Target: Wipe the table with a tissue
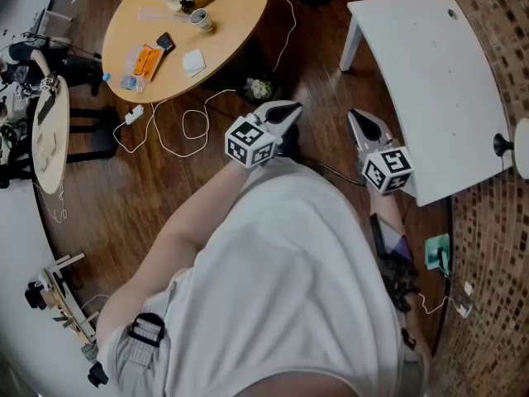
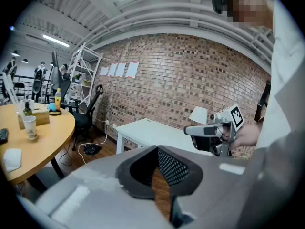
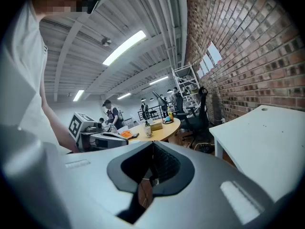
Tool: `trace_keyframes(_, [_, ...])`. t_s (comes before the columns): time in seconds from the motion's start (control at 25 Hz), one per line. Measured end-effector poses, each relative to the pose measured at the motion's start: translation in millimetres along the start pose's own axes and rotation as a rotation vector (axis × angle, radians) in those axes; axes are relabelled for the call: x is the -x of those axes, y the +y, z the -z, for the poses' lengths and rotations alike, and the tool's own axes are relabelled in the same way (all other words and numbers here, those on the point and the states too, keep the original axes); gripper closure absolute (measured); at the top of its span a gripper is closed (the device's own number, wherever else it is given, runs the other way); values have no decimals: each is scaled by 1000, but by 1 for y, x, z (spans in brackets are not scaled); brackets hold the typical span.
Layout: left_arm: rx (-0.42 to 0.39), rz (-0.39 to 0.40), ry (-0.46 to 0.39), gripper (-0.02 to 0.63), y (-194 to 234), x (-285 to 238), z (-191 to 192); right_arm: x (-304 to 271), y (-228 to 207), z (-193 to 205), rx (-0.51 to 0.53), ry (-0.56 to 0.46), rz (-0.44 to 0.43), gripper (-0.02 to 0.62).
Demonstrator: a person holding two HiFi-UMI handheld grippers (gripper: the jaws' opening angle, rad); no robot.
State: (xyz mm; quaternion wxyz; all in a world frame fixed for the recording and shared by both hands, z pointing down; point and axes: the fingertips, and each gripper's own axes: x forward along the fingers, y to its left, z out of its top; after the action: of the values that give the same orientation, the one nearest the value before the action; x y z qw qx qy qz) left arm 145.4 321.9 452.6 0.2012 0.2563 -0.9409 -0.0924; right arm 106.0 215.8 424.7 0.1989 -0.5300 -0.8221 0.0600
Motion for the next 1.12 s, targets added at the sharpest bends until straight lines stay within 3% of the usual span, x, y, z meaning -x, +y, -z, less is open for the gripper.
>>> trace_keyframes(0.48, [103, -72, -20, 601, 99, 42, 15, -103, 25, -11, 49, 84, -115, 586])
trace_keyframes(0.72, [98, -65, -34, 601, 155, 28, -5, -157, 19, -31, 71, 119, -128, 587])
trace_keyframes(1.12, [121, -109, -28, 601, 259, 55, -17, -264, 25, -61, 96, 153, -172, 586])
